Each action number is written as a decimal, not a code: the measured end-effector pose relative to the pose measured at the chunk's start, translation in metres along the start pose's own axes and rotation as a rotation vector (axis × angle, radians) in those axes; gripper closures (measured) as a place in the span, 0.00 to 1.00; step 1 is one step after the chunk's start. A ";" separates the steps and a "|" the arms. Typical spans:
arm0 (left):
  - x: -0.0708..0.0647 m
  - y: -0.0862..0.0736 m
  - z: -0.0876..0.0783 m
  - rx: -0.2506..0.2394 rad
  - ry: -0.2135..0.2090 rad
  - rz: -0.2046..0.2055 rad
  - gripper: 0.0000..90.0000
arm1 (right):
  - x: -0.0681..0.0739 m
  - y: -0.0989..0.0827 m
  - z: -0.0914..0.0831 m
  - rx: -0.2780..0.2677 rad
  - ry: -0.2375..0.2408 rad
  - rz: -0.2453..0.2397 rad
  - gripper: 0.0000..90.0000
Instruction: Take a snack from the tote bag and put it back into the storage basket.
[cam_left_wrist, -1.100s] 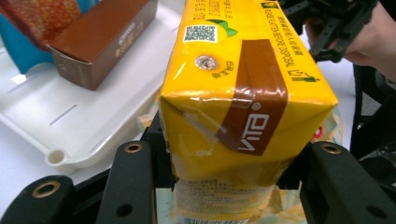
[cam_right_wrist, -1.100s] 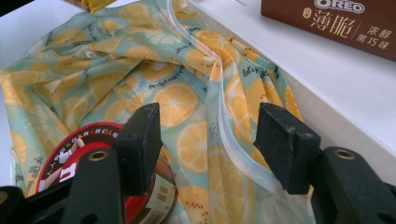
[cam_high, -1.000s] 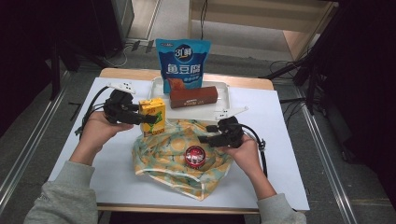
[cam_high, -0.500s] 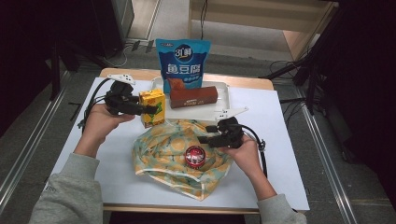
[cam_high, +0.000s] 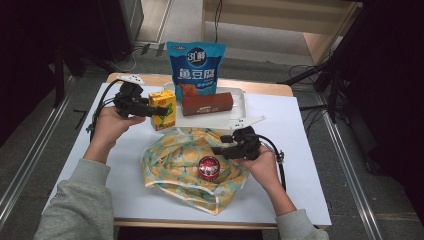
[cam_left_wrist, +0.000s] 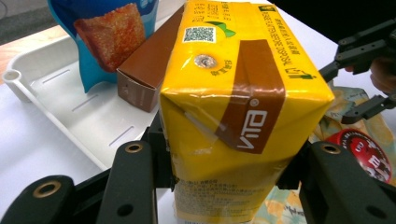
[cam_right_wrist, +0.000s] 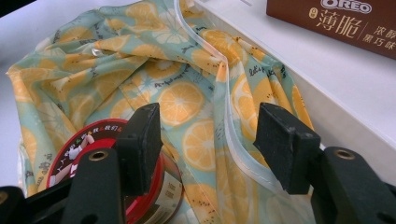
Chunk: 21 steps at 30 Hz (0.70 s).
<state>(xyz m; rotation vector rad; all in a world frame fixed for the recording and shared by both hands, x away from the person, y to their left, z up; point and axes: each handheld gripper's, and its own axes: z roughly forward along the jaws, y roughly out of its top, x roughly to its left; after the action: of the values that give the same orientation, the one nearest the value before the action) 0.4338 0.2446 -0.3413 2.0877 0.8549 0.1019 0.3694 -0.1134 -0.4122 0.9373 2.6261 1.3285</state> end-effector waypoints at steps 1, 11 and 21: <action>0.001 0.000 0.001 0.002 -0.002 -0.002 0.60 | 0.000 0.000 0.000 0.000 -0.001 0.001 0.46; 0.012 0.002 0.013 -0.009 0.020 -0.007 0.60 | 0.001 -0.002 -0.001 0.000 -0.003 0.002 0.46; 0.023 -0.001 0.029 -0.012 0.042 -0.013 0.60 | 0.002 -0.005 -0.002 0.001 -0.010 0.009 0.46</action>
<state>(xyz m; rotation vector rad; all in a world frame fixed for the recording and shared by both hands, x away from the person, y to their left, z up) 0.4616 0.2392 -0.3655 2.0752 0.8907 0.1445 0.3648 -0.1165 -0.4140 0.9541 2.6189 1.3210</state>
